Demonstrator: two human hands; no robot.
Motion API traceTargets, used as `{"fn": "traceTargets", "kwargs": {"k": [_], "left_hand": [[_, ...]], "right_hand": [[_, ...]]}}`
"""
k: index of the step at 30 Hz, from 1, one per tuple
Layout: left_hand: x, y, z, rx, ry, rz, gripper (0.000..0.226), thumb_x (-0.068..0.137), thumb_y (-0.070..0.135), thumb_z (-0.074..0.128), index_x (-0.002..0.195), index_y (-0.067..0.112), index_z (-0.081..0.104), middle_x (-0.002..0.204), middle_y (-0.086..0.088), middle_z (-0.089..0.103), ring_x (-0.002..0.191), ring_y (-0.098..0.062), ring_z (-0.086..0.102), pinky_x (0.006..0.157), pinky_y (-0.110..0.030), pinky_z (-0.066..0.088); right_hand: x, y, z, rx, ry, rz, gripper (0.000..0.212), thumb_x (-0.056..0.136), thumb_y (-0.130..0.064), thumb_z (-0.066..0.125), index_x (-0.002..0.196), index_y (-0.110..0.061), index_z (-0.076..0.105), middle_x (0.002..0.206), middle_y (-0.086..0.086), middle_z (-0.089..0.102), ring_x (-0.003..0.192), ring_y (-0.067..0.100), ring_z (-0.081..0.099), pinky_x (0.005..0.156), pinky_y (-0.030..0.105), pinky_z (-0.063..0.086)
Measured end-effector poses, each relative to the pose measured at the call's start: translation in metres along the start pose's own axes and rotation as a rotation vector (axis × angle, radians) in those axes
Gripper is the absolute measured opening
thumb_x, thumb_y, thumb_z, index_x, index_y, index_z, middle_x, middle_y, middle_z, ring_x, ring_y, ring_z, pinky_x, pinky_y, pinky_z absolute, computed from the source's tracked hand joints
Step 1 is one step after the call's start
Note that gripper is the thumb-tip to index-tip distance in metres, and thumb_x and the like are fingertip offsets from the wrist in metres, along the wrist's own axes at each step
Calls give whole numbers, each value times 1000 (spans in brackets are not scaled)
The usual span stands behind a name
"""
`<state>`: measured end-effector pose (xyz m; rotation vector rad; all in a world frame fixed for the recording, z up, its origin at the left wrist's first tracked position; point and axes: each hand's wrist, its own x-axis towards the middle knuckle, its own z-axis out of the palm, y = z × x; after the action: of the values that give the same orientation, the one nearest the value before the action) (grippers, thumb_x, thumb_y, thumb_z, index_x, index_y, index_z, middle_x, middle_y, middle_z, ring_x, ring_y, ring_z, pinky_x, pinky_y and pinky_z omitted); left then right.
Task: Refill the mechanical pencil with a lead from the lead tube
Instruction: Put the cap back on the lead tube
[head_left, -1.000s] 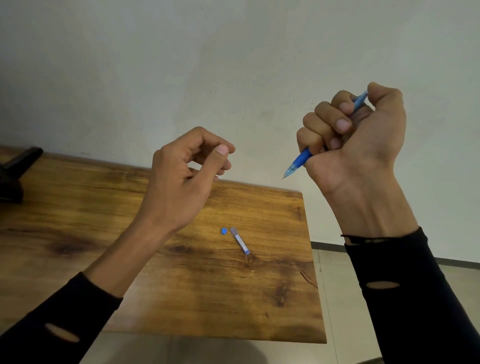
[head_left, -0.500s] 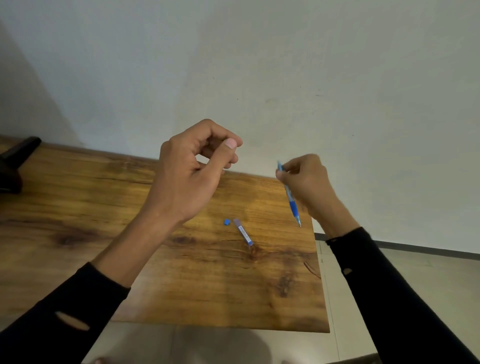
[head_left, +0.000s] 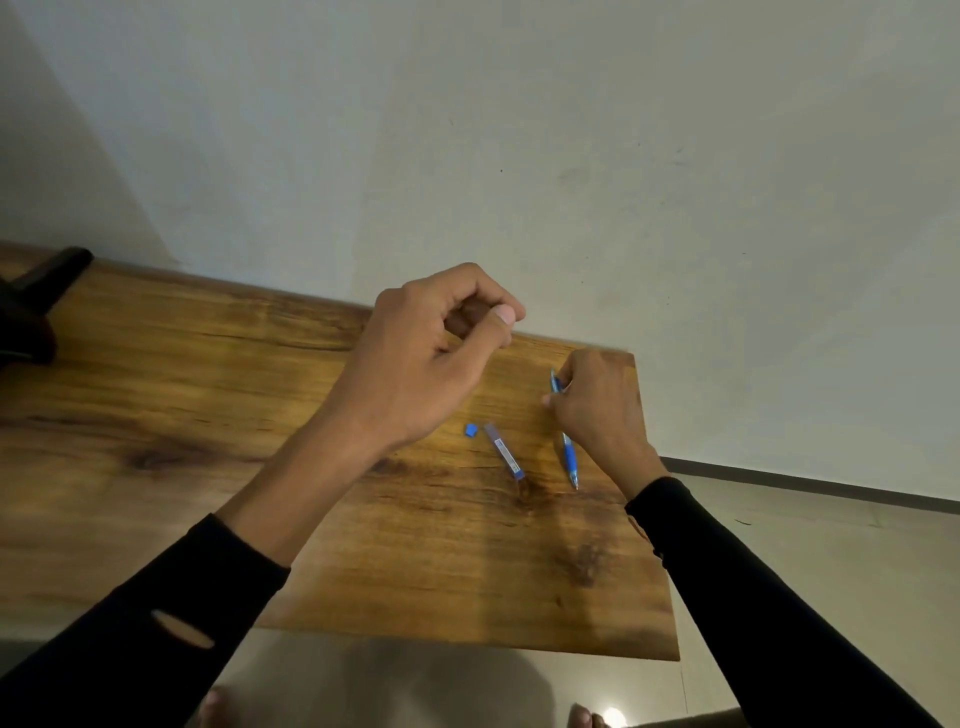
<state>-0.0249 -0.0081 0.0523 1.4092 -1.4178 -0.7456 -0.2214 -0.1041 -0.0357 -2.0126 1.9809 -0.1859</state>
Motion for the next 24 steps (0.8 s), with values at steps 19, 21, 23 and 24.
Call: {"fn": "traceTargets", "kwargs": {"k": [19, 21, 23, 24], "left_hand": [[4, -9, -3, 126, 28, -130, 20, 100, 42, 62, 99, 31, 79, 85, 14, 80, 83, -8, 78, 85, -43, 65], [6, -16, -4, 238, 7, -203, 20, 101, 46, 63, 97, 32, 77, 85, 17, 79, 83, -3, 76, 86, -40, 64], [7, -23, -4, 302, -27, -288, 23, 102, 50, 63, 95, 31, 75, 88, 17, 79, 87, -5, 75, 87, -39, 62], [6, -26, -3, 308, -50, -324, 25, 102, 52, 63, 94, 32, 75, 90, 16, 78, 89, -8, 75, 87, -39, 61]], "right_hand": [[-35, -27, 12, -173, -273, -191, 41, 94, -51, 72, 75, -25, 47, 76, -4, 58, 64, 12, 53, 52, 30, 32], [-33, -30, 4, -72, -164, -183, 41, 89, -50, 77, 69, -23, 53, 66, -3, 60, 55, 12, 52, 48, 27, 30], [-33, -36, -6, 40, -93, -188, 34, 79, -42, 84, 67, -21, 60, 64, 0, 67, 54, 14, 57, 45, 27, 33], [-34, -40, -10, 96, -74, -199, 29, 75, -37, 84, 67, -21, 63, 64, -1, 69, 56, 15, 61, 46, 27, 36]]}}
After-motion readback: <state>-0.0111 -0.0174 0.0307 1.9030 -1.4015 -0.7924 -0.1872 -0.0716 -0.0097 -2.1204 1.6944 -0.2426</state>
